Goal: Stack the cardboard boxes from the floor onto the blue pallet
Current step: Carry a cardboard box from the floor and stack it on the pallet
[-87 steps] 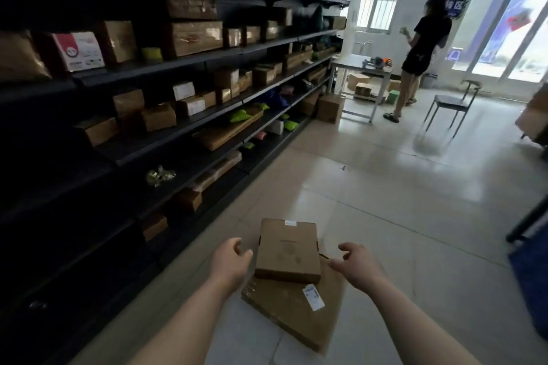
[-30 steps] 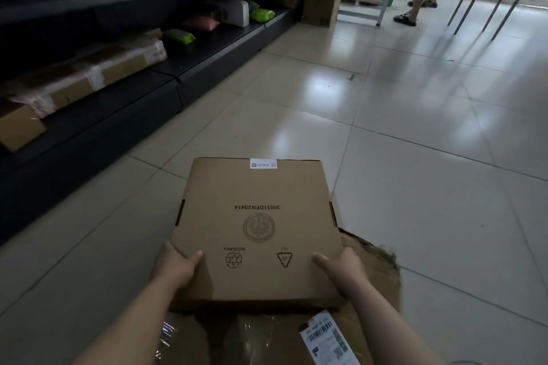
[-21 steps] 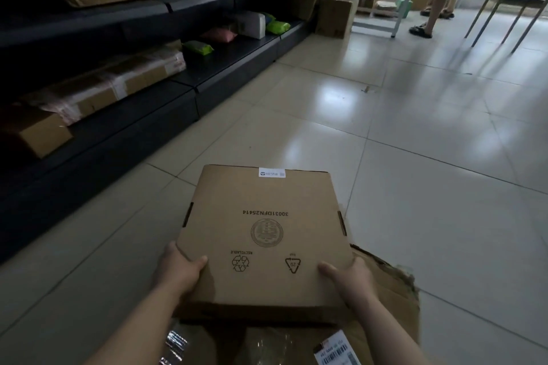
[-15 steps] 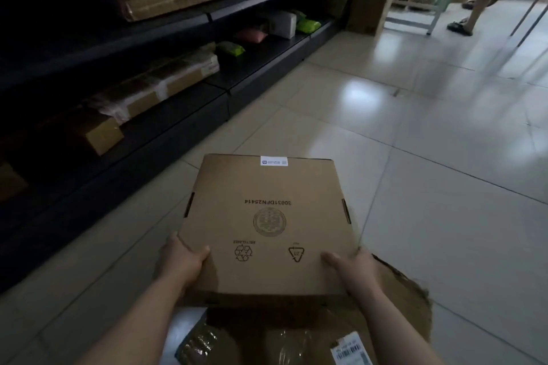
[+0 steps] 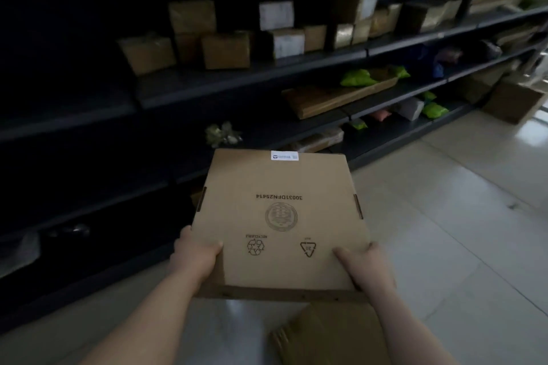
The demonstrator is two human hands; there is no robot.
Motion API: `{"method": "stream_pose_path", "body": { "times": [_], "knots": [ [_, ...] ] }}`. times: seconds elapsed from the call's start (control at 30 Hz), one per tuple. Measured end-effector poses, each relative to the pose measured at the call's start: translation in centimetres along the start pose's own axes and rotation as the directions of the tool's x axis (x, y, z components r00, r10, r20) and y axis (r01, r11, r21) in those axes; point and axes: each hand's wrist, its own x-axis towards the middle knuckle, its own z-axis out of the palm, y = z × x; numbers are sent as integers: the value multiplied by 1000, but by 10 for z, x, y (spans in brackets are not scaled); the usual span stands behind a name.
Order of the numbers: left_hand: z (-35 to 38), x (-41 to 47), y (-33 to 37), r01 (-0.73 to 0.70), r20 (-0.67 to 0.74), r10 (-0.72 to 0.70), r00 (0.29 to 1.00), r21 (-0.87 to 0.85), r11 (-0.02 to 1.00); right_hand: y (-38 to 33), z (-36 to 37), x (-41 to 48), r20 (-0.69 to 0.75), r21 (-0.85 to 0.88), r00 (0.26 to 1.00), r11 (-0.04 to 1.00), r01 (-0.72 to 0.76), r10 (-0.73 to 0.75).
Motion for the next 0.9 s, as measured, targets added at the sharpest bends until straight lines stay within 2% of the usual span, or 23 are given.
{"method": "stream_pose_path", "body": {
  "times": [0.17, 0.3, 0.43, 0.6, 0.77, 0.9],
  "knots": [
    [-148, -82, 10, 93, -191, -110, 976, -97, 991, -107, -17, -105, 144, -53, 974, 982, 181, -172],
    [-253, -159, -12, 162, -335, -229, 914, -217, 963, -178, -12, -200, 274, -92, 907, 930, 356, -320],
    [-340, -233, -58, 169, -480, -328, 814, -344, 924, -230, 15, -300, 402, -103, 801, 847, 522, -444],
    [-436, -326, -127, 168, -590, -483, 647, -508, 845, -265, 75, -433, 583, -141, 650, 727, 672, -488],
    [-522, -412, -219, 96, -631, -570, 527, -622, 777, -262, 145, -578, 713, -75, 470, 609, 789, -520],
    [-580, -477, -298, 132, -612, -642, 462, -669, 732, -239, 210, -675, 795, -10, 337, 545, 838, -504]
  ]
}}
